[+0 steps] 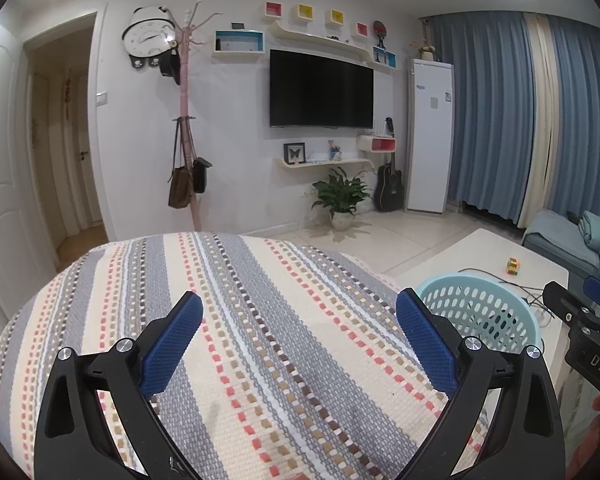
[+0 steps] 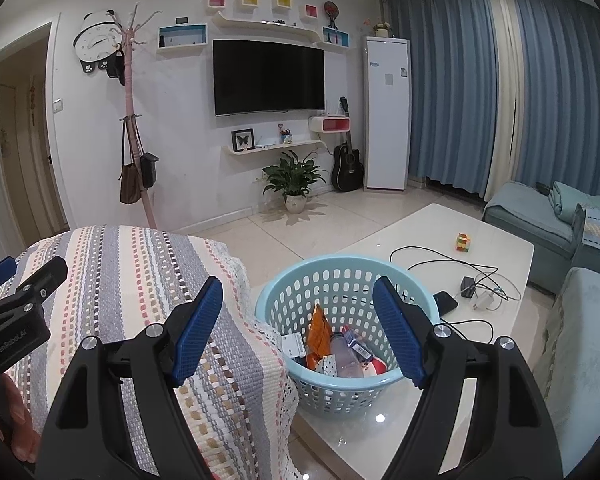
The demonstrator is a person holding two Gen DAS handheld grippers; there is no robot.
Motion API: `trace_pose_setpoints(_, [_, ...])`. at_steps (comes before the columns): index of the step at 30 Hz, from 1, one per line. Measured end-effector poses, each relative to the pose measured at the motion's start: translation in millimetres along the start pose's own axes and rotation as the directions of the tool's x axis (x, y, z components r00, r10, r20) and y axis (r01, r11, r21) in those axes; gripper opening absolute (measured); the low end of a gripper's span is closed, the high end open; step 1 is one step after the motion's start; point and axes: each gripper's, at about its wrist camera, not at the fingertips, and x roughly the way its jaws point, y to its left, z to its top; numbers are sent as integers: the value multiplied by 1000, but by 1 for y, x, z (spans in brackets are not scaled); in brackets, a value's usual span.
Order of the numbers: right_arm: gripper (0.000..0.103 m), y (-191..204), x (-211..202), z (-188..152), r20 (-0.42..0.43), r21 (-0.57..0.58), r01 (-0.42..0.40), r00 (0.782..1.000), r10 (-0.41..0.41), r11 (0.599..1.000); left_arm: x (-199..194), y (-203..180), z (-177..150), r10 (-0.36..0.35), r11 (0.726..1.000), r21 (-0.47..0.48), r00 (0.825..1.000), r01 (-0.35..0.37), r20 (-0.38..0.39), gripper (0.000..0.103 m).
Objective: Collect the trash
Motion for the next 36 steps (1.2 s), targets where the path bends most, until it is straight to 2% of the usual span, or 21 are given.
trace_pose_setpoints(36, [75, -2, 3, -5, -11, 8, -3, 1000, 3, 1000, 2, 1, 0, -17, 1000, 4, 1000, 17, -4, 94])
